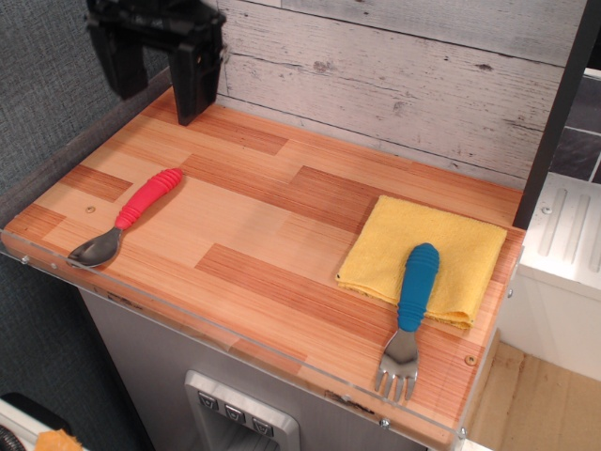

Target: Put red spoon upside down on left front edge of the counter

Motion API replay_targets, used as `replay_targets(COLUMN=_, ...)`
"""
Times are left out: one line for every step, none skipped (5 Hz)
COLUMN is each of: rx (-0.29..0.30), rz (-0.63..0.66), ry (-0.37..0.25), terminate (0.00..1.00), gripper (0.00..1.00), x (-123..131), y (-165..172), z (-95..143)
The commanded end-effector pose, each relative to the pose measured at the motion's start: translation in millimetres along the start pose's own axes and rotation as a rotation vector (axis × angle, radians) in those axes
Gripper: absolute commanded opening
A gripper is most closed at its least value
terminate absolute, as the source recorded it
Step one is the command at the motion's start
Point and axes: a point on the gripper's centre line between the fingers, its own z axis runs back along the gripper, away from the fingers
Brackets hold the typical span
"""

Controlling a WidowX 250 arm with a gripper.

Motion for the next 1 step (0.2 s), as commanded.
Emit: replay_targets(rx=0.017, rz=-0.001, ry=-0.063, terminate=1.00, gripper=1.00, x=-6.7, y=10.8, z=20.9)
